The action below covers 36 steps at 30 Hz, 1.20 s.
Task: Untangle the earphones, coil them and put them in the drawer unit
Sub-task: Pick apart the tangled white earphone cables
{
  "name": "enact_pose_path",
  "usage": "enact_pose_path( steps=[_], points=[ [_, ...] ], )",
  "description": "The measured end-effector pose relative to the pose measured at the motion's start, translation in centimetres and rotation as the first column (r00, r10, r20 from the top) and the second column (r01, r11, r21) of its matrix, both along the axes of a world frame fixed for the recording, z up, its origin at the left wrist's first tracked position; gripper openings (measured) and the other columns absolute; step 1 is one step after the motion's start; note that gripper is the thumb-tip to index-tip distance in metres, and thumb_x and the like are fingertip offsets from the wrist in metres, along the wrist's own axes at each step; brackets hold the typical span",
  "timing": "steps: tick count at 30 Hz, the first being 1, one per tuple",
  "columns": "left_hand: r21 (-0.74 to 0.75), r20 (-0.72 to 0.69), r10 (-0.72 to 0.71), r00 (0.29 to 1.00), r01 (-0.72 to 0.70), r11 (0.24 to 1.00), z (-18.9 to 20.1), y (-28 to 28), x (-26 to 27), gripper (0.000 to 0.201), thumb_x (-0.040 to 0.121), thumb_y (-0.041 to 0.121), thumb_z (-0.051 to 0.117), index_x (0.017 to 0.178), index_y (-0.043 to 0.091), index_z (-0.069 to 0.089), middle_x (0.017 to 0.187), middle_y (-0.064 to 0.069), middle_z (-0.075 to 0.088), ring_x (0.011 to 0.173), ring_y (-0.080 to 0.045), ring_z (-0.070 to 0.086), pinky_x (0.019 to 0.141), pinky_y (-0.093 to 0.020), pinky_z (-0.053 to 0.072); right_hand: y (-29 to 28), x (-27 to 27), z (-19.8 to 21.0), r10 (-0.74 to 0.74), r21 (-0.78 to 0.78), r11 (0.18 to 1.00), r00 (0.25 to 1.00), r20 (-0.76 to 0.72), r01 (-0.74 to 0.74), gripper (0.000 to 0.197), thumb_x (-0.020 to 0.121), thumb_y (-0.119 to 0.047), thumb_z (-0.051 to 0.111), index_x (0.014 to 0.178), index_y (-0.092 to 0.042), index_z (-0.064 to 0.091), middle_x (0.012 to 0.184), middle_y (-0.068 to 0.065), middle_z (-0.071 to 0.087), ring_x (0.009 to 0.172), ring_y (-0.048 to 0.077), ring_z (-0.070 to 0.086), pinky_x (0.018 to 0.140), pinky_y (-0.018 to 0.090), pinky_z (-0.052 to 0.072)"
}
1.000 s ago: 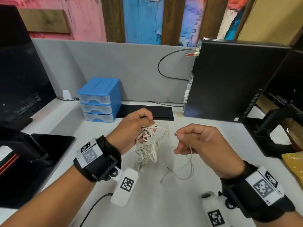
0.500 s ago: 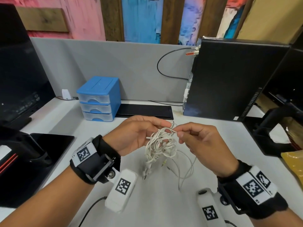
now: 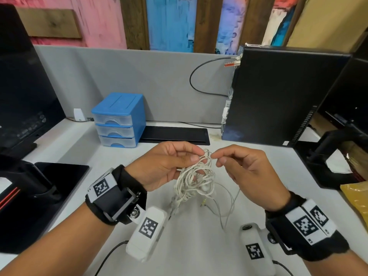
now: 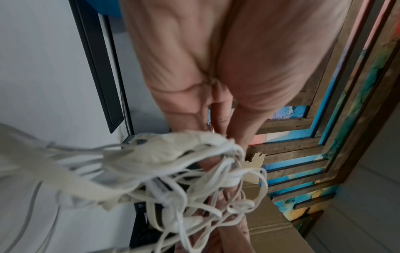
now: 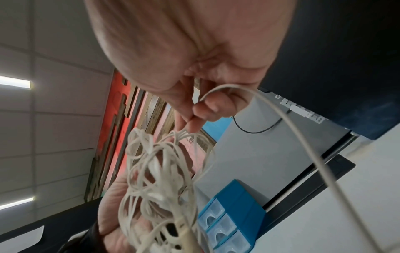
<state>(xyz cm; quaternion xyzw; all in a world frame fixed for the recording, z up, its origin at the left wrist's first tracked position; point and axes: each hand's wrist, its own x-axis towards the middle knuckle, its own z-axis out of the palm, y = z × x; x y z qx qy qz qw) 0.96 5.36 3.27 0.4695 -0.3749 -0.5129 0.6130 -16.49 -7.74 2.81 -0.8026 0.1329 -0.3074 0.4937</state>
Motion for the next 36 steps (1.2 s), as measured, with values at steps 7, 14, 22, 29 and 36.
enact_pose_path(
  steps=[7,14,22,29,36],
  points=[
    [0.005,0.036,-0.01,0.999,0.01,1.0,-0.2,0.0,-0.6,0.016,0.082,0.006,0.068,0.093,0.011,0.078,0.091,-0.008,0.075,0.079,-0.016,0.072,0.071,-0.026,0.059,-0.3,0.1,-0.6,0.012,-0.033,0.999,0.999,-0.043,-0.013,0.03,0.094,0.004,0.056,0.096,-0.019,0.075,0.083,-0.01,0.071,0.07,0.004,0.061,0.058,0.012,0.045],
    [-0.024,-0.074,0.115,0.991,-0.117,0.993,0.4,-0.3,-0.7,0.033,0.077,0.0,0.061,0.108,0.004,0.072,0.107,-0.013,0.074,0.096,-0.02,0.072,0.082,-0.03,0.059,0.5,0.1,-0.5,-0.202,-0.147,0.967,0.978,0.056,0.208,0.031,0.094,-0.01,0.06,0.105,-0.039,0.067,0.107,-0.019,0.064,0.104,0.003,0.059,0.08,0.011,0.047],
    [-0.071,-0.111,0.235,0.966,-0.244,0.967,0.5,-0.4,-1.2,0.034,0.089,-0.011,0.051,0.115,0.004,0.066,0.104,-0.012,0.075,0.095,-0.02,0.072,0.085,-0.03,0.058,4.5,-0.4,0.5,-0.019,-0.181,0.979,0.932,0.361,0.09,0.016,0.092,-0.018,0.062,0.106,-0.023,0.068,0.08,-0.013,0.069,0.069,0.015,0.065,0.062,0.027,0.052],
    [-0.108,-0.091,0.274,0.957,-0.283,0.953,0.4,-0.5,-2.8,0.032,0.09,-0.013,0.051,0.113,0.003,0.067,0.112,-0.014,0.072,0.106,-0.027,0.07,0.083,-0.031,0.058,3.6,0.5,-1.3,-0.156,-0.239,0.948,0.959,0.237,0.213,0.005,0.087,-0.019,0.069,0.089,-0.02,0.073,0.064,-0.01,0.065,0.056,0.011,0.058,0.055,0.014,0.044],
    [-0.128,0.004,0.299,0.954,-0.296,0.947,-0.2,-0.6,-3.6,0.028,0.088,0.005,0.061,0.114,0.009,0.07,0.111,-0.012,0.073,0.105,-0.027,0.069,0.092,-0.035,0.055,3.6,0.7,-1.7,-0.262,-0.106,0.952,0.944,0.2,0.286,0.014,0.08,-0.039,0.074,0.079,-0.025,0.072,0.056,-0.002,0.063,0.047,0.015,0.053,0.049,0.031,0.05]
  ],
)
